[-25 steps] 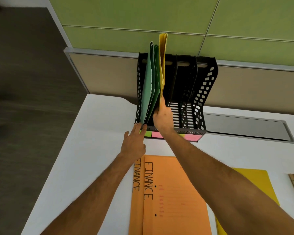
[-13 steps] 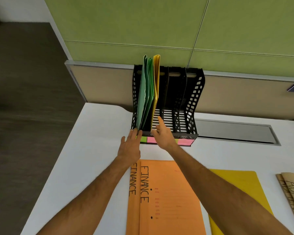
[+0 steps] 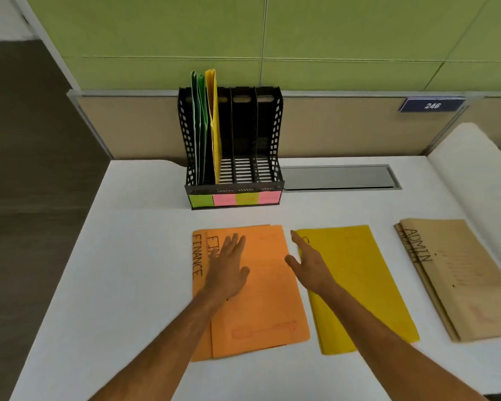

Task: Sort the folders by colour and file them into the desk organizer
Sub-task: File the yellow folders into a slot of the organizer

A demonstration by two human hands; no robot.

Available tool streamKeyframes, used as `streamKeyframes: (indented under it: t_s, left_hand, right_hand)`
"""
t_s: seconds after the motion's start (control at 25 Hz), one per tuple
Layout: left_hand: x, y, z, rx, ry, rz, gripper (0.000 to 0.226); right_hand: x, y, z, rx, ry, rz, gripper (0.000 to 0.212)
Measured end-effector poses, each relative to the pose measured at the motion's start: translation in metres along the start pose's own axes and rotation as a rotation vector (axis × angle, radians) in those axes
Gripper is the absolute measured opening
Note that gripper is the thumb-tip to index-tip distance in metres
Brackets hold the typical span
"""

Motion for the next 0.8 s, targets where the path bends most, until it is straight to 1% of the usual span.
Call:
streamKeyframes:
  t_s: [0.2, 0.32, 0.44, 0.52, 0.6, 0.68, 0.8]
  left_hand:
    - [-0.03, -0.047, 0.057, 0.076, -0.124, 0.017, 0.076]
    - [-0.045, -0.067, 0.085, 0.111, -0.197, 0.018, 0.072]
    - [-0.062, -0.067, 0.109, 0.109, -0.227, 0.008, 0.068]
    - [-0.077, -0.067, 0.125, 0.111, -0.215, -0.028, 0.066]
    - [-0.092, -0.07, 0.143, 0.15, -0.236, -0.078, 0.065]
    - [-0.107, -0.076, 0.162, 0.187, -0.299, -0.132, 0.064]
    - [-0.124, -0.08, 0.184, 0.207, -0.389, -0.22, 0.065]
  right_hand:
    - [-0.067, -0.076, -0.003, -0.026, -0.005, 0.075, 0.064]
    - [-0.112, -0.112, -0.006, 0.006, -0.041, 0.148, 0.063]
    - [-0.165, -0.136, -0.012, 0.036, -0.053, 0.257, 0.063]
    - [-0.199, -0.146, -0.019, 0.083, -0.116, 0.305, 0.064]
    - [-0.228, -0.154, -0.028, 0.131, -0.214, 0.334, 0.065]
    - [-0.251, -0.16, -0.038, 0.155, -0.294, 0.322, 0.064]
    - [-0.277, -0.158, -0.052, 0.192, -0.347, 0.277, 0.058]
Point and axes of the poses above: each hand's wrist, its own y-axis towards the middle knuckle, its own z-axis out of the palm, x = y × z, the point moved 1 cm from there along y, towards the middle knuckle, and after that the axes turned 9 degrees about -y, right-handed, at the moved point
